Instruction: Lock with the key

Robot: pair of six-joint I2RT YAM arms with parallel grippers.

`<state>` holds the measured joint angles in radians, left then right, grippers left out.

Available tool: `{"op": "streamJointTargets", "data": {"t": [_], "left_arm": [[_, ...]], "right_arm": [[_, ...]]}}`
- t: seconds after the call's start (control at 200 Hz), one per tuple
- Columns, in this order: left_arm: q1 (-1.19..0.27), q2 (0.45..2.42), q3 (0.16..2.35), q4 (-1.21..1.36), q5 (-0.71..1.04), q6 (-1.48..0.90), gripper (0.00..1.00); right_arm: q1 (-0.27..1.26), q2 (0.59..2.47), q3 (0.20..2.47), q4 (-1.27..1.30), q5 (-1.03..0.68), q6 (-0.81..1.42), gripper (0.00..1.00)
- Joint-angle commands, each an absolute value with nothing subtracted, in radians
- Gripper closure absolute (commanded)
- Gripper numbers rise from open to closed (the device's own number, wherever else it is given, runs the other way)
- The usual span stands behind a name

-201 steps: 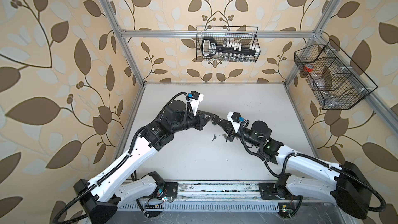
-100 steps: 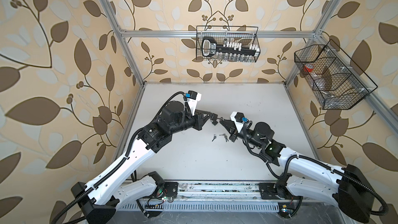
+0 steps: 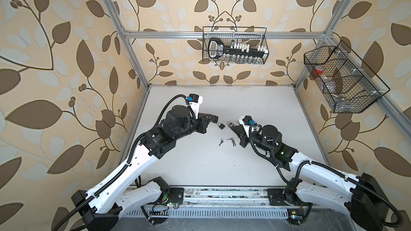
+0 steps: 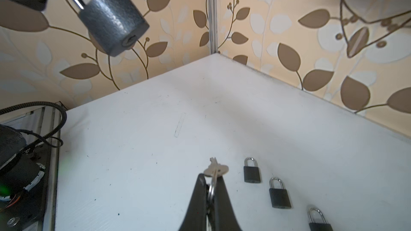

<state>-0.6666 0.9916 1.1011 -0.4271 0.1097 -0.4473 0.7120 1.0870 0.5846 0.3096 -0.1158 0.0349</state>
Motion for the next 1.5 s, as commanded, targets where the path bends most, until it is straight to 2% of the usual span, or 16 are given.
{"op": "streamJointTargets", "data": {"t": [0.0,0.1,0.3,0.47,0.585,0.8,1.255,1.495], "left_arm": [[-0.654,1.011,1.150,-0.500,0.004,-0.461,1.00],[-0.597,1.034,1.131,-0.537,0.020,-0.508,1.00],[-0.339,1.029,1.003,-0.519,0.236,-0.620,1.00],[-0.242,0.993,0.951,-0.525,0.286,-0.625,1.00],[-0.218,0.967,0.945,-0.549,0.277,-0.608,1.00],[-0.190,0.928,0.936,-0.565,0.275,-0.591,1.00],[-0.187,0.936,0.922,-0.534,0.321,-0.597,1.00],[-0.187,0.931,0.913,-0.525,0.324,-0.607,1.00]], "right_arm": [[0.710,1.161,0.687,0.074,-0.131,0.081,1.00],[0.710,1.241,0.744,-0.003,-0.156,0.120,1.00],[0.733,1.444,0.887,-0.145,-0.209,0.141,1.00],[0.808,1.617,1.008,-0.229,-0.208,0.128,1.00],[0.830,1.680,1.051,-0.204,-0.260,0.153,1.00],[0.839,1.801,1.122,-0.178,-0.529,0.144,1.00],[0.754,1.925,1.160,-0.168,-0.481,0.181,1.00],[0.737,1.954,1.167,-0.161,-0.443,0.184,0.93]]}}
